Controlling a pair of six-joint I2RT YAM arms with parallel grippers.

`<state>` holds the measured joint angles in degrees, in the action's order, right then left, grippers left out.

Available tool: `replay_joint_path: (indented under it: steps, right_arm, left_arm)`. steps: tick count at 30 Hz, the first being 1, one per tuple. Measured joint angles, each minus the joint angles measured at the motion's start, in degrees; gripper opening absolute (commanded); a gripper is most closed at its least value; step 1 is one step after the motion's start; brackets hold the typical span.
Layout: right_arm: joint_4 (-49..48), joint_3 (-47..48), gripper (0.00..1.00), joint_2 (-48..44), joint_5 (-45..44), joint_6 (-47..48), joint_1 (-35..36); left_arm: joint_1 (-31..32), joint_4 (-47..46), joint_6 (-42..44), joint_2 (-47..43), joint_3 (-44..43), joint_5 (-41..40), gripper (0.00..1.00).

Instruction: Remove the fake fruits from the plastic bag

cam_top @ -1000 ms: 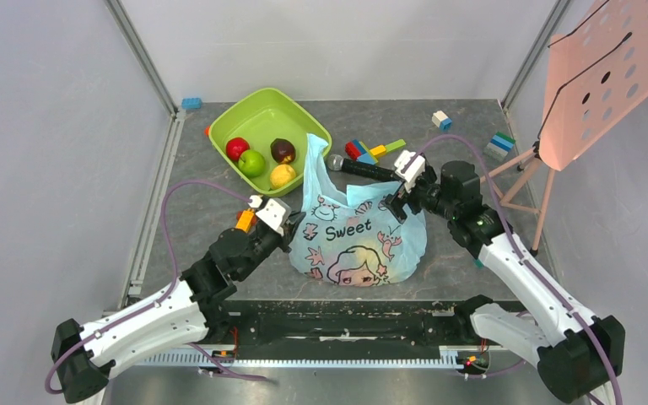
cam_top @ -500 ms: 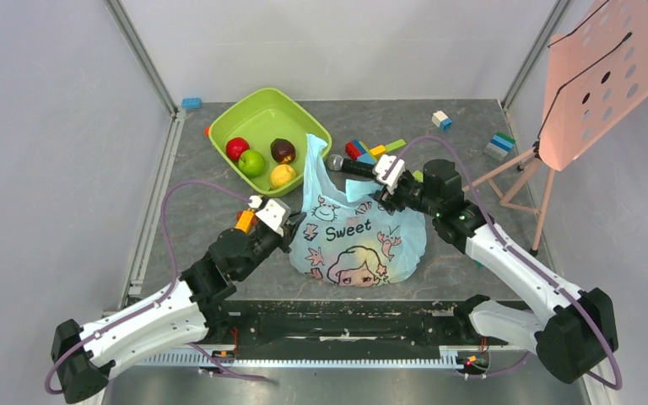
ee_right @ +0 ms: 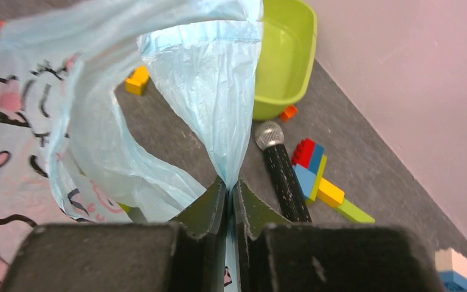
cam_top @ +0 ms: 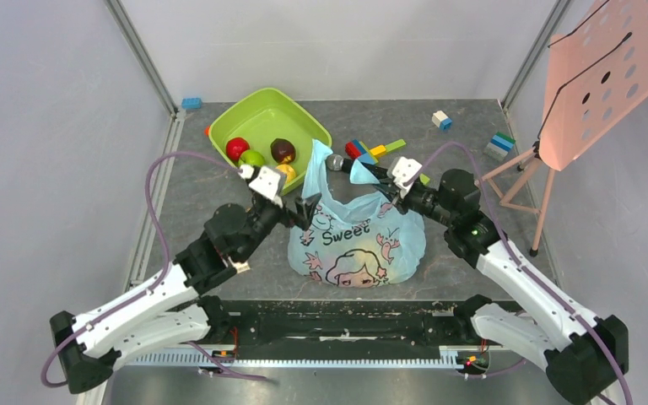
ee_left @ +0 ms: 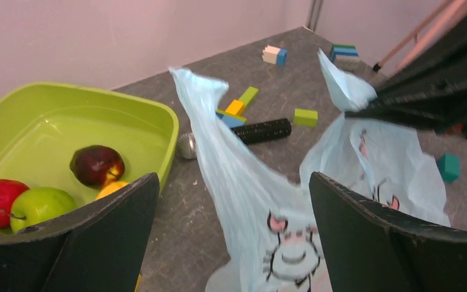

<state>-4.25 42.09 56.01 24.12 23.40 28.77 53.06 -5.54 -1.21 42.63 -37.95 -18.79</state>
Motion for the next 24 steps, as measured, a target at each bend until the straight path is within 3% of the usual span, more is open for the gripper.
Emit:
replay_joint_path:
  steps: [6, 14, 17, 24]
  right_arm:
    - [-2.4, -1.2, 0.06, -5.1, 4.5, -3.2, 0.6]
    - [-2.6, -1.7, 0.05, -9.3, 5.6, -4.6, 0.7]
    - [-2.6, -1.7, 0.05, -10.3, 5.6, -4.6, 0.7]
    - [-2.7, -1.7, 0.02, -11.4, 3.5, -6.6, 0.7]
  left_arm:
    - [-0.3, 6.1, -0.5, 12.2, -15.9, -2.2, 1.00]
    - [-1.0, 12.5, -0.8, 22.6, -21.7, -2.0, 0.95]
    - [-2.0, 14.2, -1.1, 24.1, -21.7, -1.6, 0.80]
    - [-5.5, 15.8, -2.3, 24.5, -22.2, 1.5, 0.30]
